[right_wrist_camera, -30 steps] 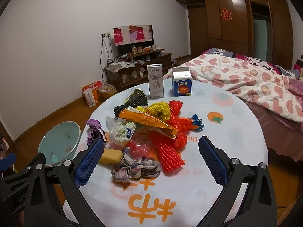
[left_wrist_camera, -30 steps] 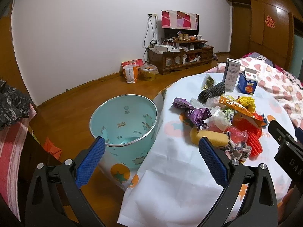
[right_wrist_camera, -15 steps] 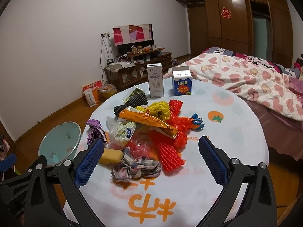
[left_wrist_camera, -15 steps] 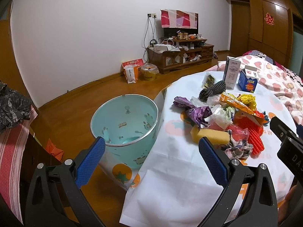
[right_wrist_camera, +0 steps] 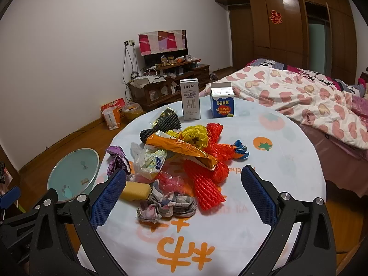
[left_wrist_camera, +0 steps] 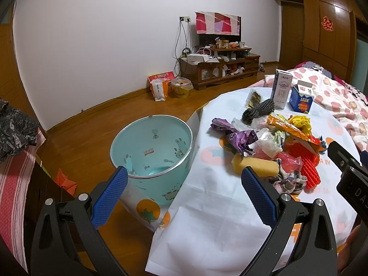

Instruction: Collect trash

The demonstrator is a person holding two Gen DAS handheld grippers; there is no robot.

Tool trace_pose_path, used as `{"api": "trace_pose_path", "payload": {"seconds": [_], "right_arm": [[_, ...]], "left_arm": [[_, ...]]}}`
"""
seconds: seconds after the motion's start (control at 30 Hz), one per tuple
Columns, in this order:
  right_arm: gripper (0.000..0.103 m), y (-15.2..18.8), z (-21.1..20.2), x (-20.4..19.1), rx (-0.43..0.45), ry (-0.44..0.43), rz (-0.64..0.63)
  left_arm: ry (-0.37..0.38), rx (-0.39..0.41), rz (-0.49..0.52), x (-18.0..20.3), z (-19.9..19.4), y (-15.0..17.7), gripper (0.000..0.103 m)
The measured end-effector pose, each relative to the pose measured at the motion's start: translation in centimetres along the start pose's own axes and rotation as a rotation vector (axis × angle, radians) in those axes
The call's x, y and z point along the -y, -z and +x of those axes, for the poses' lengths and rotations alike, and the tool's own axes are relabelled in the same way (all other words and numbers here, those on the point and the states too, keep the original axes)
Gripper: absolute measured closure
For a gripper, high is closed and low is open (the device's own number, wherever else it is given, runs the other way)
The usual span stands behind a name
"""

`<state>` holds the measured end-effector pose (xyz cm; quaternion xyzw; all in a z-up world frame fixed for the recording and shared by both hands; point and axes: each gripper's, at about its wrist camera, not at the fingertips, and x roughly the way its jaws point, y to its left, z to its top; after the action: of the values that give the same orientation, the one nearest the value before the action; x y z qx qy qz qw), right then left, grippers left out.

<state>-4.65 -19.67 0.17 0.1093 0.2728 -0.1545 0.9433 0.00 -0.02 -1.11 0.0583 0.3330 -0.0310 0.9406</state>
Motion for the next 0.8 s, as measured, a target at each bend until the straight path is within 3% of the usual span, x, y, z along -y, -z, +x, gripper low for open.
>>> {"api": "trace_pose_path", "payload": {"seconds": [0.8], "right_arm": [[0.005, 0.26, 0.26, 0.61, -0.017, 0.000, 0.013]], "left_arm": [[0.003, -0.011, 0.001, -0.03, 0.39, 0.11, 0.006]]}}
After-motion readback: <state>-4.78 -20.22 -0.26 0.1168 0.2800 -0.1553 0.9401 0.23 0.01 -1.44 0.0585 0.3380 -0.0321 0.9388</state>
